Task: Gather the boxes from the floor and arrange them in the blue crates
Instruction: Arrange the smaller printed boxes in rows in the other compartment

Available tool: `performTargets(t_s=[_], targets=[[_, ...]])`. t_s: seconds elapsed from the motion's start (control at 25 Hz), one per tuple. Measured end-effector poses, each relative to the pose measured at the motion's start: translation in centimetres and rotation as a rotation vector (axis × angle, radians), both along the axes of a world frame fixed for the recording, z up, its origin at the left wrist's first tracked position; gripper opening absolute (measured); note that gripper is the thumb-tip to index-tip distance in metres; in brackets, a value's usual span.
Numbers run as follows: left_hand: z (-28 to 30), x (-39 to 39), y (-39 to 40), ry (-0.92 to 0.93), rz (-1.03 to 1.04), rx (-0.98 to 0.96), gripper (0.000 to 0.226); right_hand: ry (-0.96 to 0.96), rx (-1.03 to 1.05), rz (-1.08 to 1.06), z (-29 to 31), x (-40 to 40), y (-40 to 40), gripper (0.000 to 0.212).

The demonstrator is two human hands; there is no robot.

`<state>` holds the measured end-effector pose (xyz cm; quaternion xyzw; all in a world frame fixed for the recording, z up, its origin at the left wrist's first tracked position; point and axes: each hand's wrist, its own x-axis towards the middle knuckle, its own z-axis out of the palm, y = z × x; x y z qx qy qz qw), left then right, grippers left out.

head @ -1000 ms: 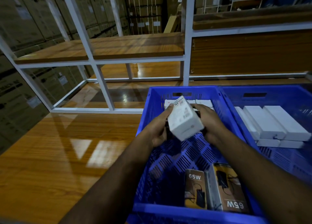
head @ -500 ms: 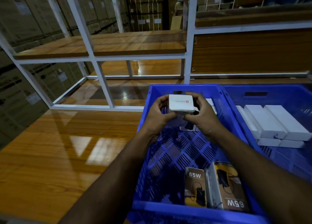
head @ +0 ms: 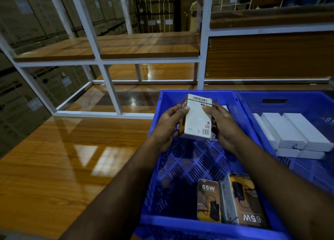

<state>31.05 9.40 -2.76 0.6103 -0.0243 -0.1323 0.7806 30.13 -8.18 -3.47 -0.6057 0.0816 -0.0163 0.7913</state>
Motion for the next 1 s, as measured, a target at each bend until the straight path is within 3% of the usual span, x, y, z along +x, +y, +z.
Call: performTargets(t_s=[0.24,0.4,0.6,0.68,0.8,0.92,1.0], targets=[[0.4,-0.3,-0.1,0.026,-0.001,0.000,0.044,0.010,0.040,0.013,0.1,-0.1,0.1,0.042],[0.4,-0.2,-0.1,0.030,0.003,0.002,0.043,-0.011,0.020,0.022,0.0,-0.1,0.2,0.024],[-0.1,0.5,-1.0,0.085,0.130,0.040,0.029,-0.072,-0.070,0.027,0.4,-0.4,0.4,0.043],[-0.4,0.5,-1.2,0.077,0.180,0.157,0.025,-0.108,-0.036,0.076,0.6,-0.5,0.6,0.037],[0.0,-0.1,-0.9,0.111,0.162,0.193,0.042,-0.131,0.008,0.110,0.5,-0.4,0.7,0.029],[0.6,-0.5,-0.5,0.162,0.010,-0.009,0.070,-0.202,-0.164,0.116,-0.2,-0.1,0.6,0.041],[0.1,-0.1,-0.7,0.136,-0.070,-0.039,0.082,-0.193,-0.200,0.083,-0.5,0.0,0.7,0.058]])
